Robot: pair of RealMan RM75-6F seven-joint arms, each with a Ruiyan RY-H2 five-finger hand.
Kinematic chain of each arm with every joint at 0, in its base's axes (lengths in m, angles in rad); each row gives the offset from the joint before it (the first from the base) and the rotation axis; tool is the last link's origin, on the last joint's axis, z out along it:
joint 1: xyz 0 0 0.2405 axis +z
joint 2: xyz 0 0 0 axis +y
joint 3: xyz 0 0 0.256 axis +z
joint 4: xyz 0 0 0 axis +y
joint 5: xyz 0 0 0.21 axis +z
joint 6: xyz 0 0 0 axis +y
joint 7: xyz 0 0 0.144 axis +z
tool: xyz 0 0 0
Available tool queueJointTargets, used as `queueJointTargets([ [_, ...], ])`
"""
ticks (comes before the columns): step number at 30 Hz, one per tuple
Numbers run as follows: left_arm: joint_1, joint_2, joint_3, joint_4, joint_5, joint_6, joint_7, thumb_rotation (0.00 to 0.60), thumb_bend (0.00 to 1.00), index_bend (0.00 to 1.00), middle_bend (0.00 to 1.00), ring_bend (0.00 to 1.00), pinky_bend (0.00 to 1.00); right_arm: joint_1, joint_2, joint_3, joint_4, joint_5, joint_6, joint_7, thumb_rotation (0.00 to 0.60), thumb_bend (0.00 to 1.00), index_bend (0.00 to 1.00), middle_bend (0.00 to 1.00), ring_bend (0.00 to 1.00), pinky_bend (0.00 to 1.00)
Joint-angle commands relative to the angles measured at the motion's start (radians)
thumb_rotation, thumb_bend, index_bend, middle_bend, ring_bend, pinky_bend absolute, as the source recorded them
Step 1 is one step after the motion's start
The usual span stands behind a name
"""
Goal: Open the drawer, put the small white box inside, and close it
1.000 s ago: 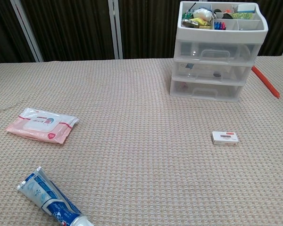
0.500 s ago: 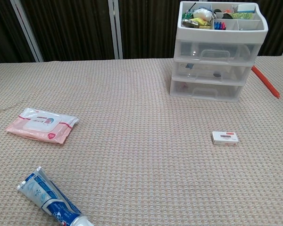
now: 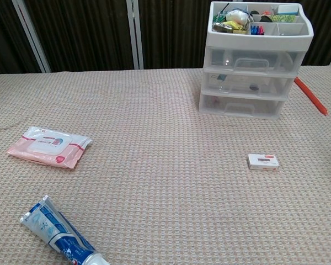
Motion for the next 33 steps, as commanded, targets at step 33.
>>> queueJointTargets([
  [33,-0.008,0.001,-0.014,0.002,-0.022,-0.012,-0.05,0.6,0.18,0.06,0.0,0.0,0.0,0.417,-0.461,0.402,0.162,1.021,-0.292,0.178,0.6,0.5,0.17,0.69,0.68,0.63],
])
